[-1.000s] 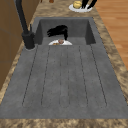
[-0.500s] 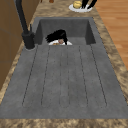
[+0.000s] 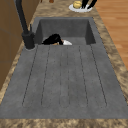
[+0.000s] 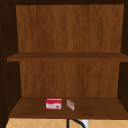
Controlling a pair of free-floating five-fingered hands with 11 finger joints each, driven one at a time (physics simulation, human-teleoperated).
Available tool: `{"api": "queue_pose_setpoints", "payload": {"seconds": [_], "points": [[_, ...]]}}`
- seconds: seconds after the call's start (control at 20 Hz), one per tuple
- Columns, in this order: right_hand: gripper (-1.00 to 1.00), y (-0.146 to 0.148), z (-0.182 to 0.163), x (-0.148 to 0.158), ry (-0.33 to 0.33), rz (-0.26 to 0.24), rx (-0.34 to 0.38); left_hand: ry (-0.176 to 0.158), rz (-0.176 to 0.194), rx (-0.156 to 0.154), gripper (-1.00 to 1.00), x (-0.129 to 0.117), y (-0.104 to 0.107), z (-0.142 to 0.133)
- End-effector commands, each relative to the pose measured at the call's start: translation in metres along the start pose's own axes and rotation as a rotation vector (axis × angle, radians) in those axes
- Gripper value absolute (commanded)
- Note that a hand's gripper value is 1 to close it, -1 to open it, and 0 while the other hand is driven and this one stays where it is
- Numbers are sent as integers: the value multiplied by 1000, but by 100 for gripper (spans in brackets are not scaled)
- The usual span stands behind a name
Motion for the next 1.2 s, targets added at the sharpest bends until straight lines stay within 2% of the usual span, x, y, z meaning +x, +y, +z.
{"api": "queue_pose_setpoints", "payload": {"seconds": [0.0, 0.15, 0.35, 0.4, 0.6, 0.85, 0.9, 0.95, 1.05, 1.15], "points": [[0, 0, 0, 0, 0, 0, 0, 24, 13, -74, -100, -22, -17, -8], [0, 0, 0, 0, 0, 0, 0, 39, 129, -66, -100, -17, -25, -6], [0, 0, 0, 0, 0, 0, 0, 28, 248, -57, -100, -18, -31, -1], [0, 0, 0, 0, 0, 0, 0, 28, 264, -55, -100, -19, -33, -1], [0, 0, 0, 0, 0, 0, 0, 4, 216, -59, -100, -19, -37, 2], [0, 0, 0, 0, 0, 0, 0, -17, 216, -43, -100, -17, -35, 7], [0, 0, 0, 0, 0, 0, 0, -23, 216, -36, 100, -17, -34, 9], [0, 0, 0, 0, 0, 0, 0, -48, 223, -52, 100, -18, -29, 13], [0, 0, 0, 0, 0, 0, 0, -56, 207, -40, 100, -21, -18, 13], [0, 0, 0, 0, 0, 0, 0, -36, 196, -21, 100, -19, -14, 10]]}}
